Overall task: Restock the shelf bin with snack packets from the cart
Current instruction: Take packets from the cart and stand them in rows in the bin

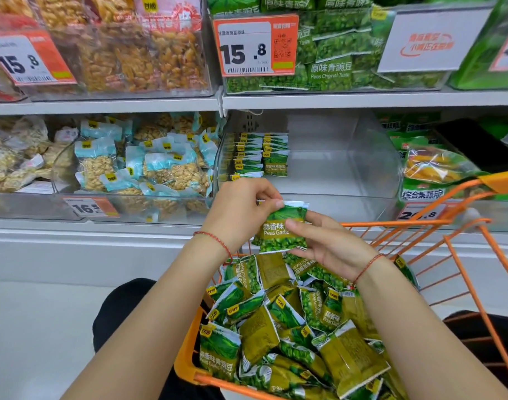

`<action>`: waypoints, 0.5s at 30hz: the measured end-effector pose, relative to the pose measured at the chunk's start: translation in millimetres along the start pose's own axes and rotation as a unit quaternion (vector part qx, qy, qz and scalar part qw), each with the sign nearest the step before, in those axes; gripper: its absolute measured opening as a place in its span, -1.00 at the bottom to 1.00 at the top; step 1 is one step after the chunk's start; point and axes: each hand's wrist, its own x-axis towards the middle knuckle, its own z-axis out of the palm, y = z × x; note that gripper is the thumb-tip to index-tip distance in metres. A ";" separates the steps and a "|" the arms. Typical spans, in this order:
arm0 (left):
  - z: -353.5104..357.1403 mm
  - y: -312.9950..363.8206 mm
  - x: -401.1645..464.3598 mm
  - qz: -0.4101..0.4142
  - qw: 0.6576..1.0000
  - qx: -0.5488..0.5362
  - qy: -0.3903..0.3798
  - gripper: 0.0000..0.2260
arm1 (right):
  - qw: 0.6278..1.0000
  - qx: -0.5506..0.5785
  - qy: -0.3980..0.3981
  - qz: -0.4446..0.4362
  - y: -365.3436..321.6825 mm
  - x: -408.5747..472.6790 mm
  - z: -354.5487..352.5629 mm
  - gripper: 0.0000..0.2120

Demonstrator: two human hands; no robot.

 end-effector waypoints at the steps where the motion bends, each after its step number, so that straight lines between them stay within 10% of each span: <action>1: 2.0 -0.3 -0.1 0.004 1.000 -0.002 0.001 -0.95 | 1.000 -0.015 0.004 -0.003 -0.5 -1.0 1.4 -0.70; 5: 3.2 -7.1 -0.7 0.012 0.998 -0.050 0.048 -0.92 | 0.998 -0.049 0.009 -0.028 -2.5 1.3 3.7 -0.50; 15: -5.4 -82.6 27.7 -0.069 0.977 -0.040 0.197 -0.84 | 0.971 -0.173 0.146 -0.073 -62.7 61.7 -18.6 -0.76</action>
